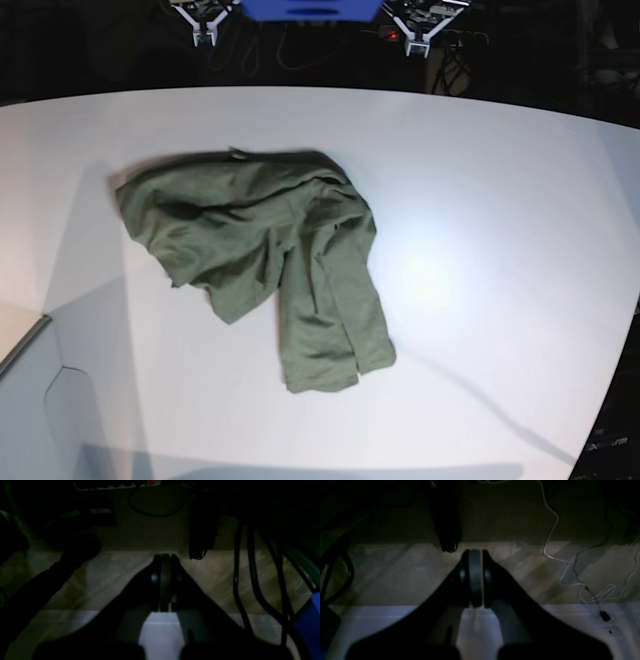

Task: Layout the t-shirt on the table in an organized manner, then fold the t-shirt properly

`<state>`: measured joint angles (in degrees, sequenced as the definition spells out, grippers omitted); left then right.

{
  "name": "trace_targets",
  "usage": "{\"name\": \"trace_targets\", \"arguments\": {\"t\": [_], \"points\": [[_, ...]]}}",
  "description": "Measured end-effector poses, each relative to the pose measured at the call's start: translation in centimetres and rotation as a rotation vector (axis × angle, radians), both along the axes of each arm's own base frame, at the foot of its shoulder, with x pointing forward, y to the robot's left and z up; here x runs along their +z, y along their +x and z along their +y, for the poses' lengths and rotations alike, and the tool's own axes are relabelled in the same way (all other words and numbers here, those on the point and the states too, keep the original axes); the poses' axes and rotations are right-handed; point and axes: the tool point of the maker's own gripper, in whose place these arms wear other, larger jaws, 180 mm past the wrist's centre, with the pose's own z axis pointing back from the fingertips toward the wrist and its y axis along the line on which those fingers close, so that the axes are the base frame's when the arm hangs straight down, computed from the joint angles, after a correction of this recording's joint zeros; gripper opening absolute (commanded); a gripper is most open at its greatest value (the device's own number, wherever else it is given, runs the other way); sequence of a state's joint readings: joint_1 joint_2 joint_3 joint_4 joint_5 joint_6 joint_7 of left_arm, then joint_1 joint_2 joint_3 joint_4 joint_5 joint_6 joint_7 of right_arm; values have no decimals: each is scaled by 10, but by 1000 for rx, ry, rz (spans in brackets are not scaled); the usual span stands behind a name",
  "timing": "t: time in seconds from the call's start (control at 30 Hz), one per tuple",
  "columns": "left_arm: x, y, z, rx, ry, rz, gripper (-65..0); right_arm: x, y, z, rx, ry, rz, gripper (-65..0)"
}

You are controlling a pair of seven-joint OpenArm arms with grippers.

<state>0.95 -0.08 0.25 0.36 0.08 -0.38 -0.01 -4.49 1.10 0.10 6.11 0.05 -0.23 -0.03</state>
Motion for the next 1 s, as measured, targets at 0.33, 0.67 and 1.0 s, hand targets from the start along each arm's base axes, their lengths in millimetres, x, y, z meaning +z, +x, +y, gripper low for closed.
{"name": "trace_targets", "arguments": {"t": [0.33,0.67,1.0], "points": [[0,0,1,-1,1,0,-650,0,-5,0,0,0,6,-650],[0,-1,0,0,1,2,-650,1,-10,0,0,0,14,-650],[10,-4,19,-7,22,-114,-650,11,-18,-6,7,-12,-72,-650]]}}
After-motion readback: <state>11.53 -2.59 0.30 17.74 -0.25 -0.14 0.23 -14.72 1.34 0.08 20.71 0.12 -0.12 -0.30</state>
